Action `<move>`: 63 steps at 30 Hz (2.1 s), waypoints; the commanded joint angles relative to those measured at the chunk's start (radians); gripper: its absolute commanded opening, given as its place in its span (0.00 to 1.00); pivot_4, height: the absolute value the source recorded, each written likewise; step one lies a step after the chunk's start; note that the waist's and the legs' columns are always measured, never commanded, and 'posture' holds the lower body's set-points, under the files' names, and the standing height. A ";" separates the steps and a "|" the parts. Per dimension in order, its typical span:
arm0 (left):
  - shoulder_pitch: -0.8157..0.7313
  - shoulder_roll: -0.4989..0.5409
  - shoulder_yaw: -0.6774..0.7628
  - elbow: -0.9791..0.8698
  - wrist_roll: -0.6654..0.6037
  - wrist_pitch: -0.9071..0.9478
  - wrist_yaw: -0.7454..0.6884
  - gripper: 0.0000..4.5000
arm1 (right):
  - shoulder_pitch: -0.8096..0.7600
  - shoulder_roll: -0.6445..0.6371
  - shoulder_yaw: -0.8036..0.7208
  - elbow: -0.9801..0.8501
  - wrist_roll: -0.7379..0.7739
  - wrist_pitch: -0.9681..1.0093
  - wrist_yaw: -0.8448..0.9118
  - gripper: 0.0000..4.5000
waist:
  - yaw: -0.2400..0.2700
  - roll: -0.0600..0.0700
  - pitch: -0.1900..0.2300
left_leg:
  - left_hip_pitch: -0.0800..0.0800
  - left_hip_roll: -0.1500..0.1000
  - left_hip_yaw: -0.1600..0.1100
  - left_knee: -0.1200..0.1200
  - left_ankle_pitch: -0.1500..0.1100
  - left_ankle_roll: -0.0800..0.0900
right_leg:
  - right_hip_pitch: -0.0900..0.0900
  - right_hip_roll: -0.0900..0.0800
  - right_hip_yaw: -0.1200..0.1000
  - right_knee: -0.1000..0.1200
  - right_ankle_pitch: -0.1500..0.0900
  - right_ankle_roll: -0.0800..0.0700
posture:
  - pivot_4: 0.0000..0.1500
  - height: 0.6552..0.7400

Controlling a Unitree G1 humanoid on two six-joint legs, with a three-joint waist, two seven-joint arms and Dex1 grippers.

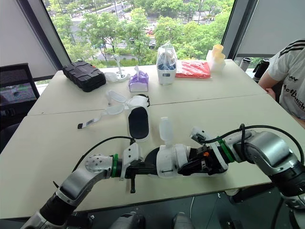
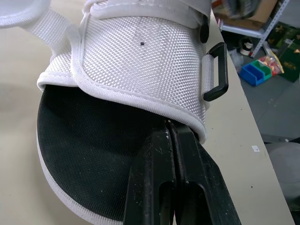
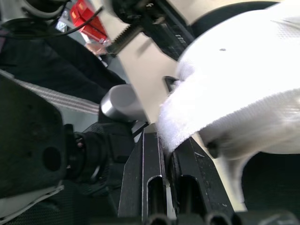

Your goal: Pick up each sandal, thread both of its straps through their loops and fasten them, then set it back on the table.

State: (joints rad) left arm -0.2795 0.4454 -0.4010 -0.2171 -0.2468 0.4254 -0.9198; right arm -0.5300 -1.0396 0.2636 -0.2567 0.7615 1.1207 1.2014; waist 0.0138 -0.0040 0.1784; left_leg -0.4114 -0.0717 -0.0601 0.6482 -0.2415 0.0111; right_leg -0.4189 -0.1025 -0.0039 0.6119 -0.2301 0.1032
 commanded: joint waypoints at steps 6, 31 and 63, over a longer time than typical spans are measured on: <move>0.016 0.007 -0.004 0.012 0.024 0.007 0.024 0.00 | -0.117 0.082 -0.074 0.137 0.043 0.093 0.014 0.85 | -0.004 0.000 0.000 | 0.001 0.000 0.000 0.000 0.000 0.000 | 0.001 0.000 0.000 0.001 0.001 -0.001 | 1.00 1.00; 0.023 0.008 0.003 0.004 0.017 0.016 0.041 0.00 | -0.420 0.410 -0.279 0.613 -0.025 0.215 -0.280 0.85 | -0.002 0.000 0.000 | 0.001 0.000 0.001 -0.002 0.000 0.000 | -0.002 0.001 0.000 0.002 0.002 0.000 | 1.00 1.00; 0.031 0.004 0.000 -0.008 0.015 0.020 0.047 0.00 | -0.298 0.172 0.097 0.214 -0.233 -0.122 0.115 0.85 | -0.001 0.001 0.000 | 0.000 0.000 0.002 -0.001 0.000 0.000 | -0.004 0.001 0.000 0.002 0.003 0.001 | 1.00 1.00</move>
State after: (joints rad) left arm -0.2626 0.4455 -0.3900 -0.2320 -0.2473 0.4320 -0.8731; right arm -0.8127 -0.8701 0.3588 -0.0407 0.5466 1.0213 1.3009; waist 0.0123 -0.0032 0.1781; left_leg -0.4111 -0.0715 -0.0583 0.6471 -0.2415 0.0110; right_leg -0.4224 -0.1014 -0.0041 0.6141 -0.2273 0.1043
